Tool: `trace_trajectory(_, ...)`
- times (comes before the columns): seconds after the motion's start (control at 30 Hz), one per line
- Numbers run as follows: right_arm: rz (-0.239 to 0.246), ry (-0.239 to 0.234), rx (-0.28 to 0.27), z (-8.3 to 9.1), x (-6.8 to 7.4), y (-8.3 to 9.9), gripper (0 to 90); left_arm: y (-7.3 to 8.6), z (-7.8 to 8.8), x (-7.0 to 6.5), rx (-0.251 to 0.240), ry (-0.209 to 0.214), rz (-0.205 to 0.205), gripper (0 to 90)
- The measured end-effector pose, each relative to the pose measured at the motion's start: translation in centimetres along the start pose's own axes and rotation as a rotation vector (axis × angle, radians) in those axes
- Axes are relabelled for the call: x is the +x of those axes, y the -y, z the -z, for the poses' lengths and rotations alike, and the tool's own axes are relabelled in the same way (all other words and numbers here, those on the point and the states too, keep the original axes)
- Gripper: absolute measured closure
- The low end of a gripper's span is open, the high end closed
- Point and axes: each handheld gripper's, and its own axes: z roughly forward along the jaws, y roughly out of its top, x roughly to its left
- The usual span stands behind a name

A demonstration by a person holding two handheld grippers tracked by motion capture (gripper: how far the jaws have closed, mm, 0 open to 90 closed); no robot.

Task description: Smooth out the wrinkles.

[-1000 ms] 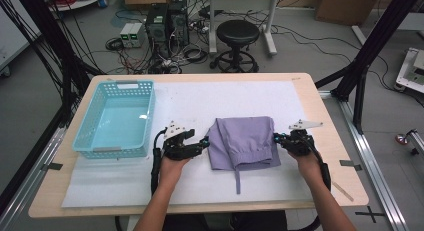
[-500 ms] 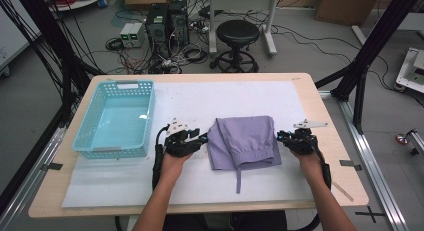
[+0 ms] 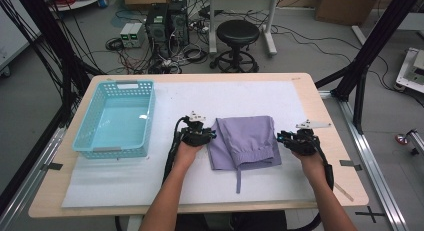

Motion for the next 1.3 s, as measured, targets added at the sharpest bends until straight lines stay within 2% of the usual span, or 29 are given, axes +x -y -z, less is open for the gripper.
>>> trace_trajectory(0.03, -0.002, 0.000, -0.001, 0.0, 0.0, 0.0, 73.3, 0.0, 0.0, 0.0, 0.003, -0.006, -0.005, 87.2)
trace_trajectory(0.1, -0.002, -0.001, -0.001, 0.0, -0.1, 0.0, 72.5, 0.0, 0.0, 0.1, 0.012, -0.008, -0.004, 88.5)
trace_trajectory(0.27, -0.006, -0.002, 0.000, 0.1, -0.1, 0.0, 72.0, 0.0, 0.0, 0.3, -0.015, -0.040, 0.029, 89.0)
trace_trajectory(0.33, -0.007, -0.003, 0.002, 0.1, -0.1, 0.1, 72.0, 0.0, -0.2, 0.4, -0.008, -0.059, 0.038, 88.9)
trace_trajectory(0.47, -0.006, -0.001, 0.004, 0.1, -0.1, 0.1, 71.9, 0.1, -0.4, 0.4, 0.007, -0.070, 0.048, 87.8)
trace_trajectory(0.53, -0.008, 0.001, 0.002, 0.1, -0.2, 0.1, 70.3, 0.1, -0.2, 0.4, 0.004, -0.082, 0.061, 72.6)
trace_trajectory(0.63, -0.015, 0.013, -0.002, 0.1, -0.4, 0.1, 66.8, 0.0, 0.7, 0.6, -0.019, -0.089, 0.068, 60.3)
trace_trajectory(0.73, -0.033, 0.033, -0.019, 0.1, -0.9, 0.0, 67.9, -0.3, 1.6, 0.6, -0.063, -0.077, 0.061, 57.7)
trace_trajectory(0.87, -0.038, 0.014, -0.012, -0.9, -1.8, -0.8, 70.6, -0.4, 2.2, 0.5, -0.107, -0.046, 0.056, 57.4)
trace_trajectory(0.93, -0.049, 0.000, -0.012, -1.6, -2.0, -1.6, 70.4, -0.3, 2.2, 0.5, -0.107, -0.037, 0.055, 58.5)
trace_trajectory(1.07, -0.071, 0.005, 0.000, -3.0, -2.5, -3.5, 69.1, 0.3, 2.1, 0.4, -0.088, -0.035, 0.048, 63.8)
trace_trajectory(1.1, -0.071, -0.001, 0.008, -3.4, -2.4, -3.8, 69.2, 0.4, 2.0, 0.3, -0.084, -0.035, 0.048, 65.8)
trace_trajectory(1.17, -0.031, 0.016, 0.037, -4.4, -2.1, -4.1, 73.1, 0.7, 2.0, 0.3, -0.078, -0.037, 0.046, 68.6)
trace_trajectory(1.2, -0.037, 0.011, 0.066, -5.0, -2.2, -4.1, 74.6, 0.8, 2.1, 0.4, -0.075, -0.037, 0.048, 69.9)
trace_trajectory(1.3, -0.064, 0.008, 0.095, -6.2, -2.2, -3.7, 80.8, 0.7, 2.5, 0.5, -0.090, -0.039, 0.049, 72.3)
